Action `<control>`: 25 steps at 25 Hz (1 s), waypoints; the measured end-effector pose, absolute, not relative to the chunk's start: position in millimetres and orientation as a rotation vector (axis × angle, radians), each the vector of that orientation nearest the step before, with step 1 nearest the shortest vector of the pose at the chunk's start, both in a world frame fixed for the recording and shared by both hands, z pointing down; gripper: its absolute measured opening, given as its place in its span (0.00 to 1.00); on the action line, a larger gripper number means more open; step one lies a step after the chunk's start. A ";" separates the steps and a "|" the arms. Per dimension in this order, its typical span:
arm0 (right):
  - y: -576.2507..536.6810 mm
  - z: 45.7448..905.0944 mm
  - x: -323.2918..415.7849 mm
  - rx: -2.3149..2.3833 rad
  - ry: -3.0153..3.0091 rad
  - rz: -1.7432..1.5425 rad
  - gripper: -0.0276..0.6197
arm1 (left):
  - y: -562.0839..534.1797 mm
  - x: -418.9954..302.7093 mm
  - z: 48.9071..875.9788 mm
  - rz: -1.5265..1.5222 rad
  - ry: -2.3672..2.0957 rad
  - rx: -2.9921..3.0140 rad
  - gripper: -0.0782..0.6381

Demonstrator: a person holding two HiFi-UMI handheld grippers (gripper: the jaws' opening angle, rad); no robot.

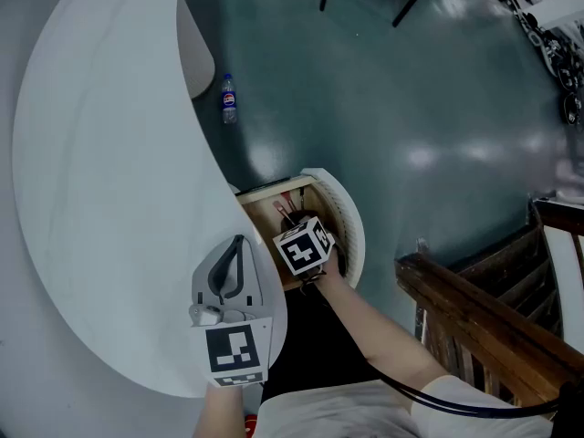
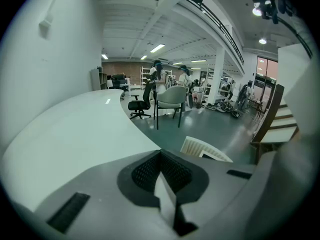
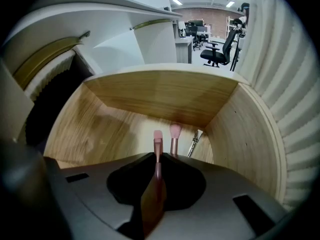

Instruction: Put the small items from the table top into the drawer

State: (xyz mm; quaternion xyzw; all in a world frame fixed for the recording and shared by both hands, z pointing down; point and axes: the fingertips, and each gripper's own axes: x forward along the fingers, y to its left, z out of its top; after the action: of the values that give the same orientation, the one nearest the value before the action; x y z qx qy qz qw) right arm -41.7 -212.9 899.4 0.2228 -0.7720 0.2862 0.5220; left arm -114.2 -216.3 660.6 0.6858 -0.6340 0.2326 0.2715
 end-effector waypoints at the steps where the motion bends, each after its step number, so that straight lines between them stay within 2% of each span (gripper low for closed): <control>1: -212.4 898.7 -41.2 0.534 -1.848 0.686 0.14 | -216.0 -113.7 660.1 0.628 -1.707 1.846 0.14; 16: -212.9 894.3 -40.6 0.542 -1.848 0.676 0.14 | -216.6 -114.6 659.9 0.635 -1.706 1.834 0.14; 25: -219.5 860.3 -47.6 0.571 -1.943 0.684 0.14 | -218.4 -119.9 664.6 0.627 -1.747 1.813 0.14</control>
State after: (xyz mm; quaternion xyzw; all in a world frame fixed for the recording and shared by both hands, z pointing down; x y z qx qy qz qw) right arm -47.6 -219.5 860.3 0.2341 -0.7968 0.2803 0.4813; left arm -119.9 -218.4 664.6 0.6726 -0.6484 0.2328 0.2700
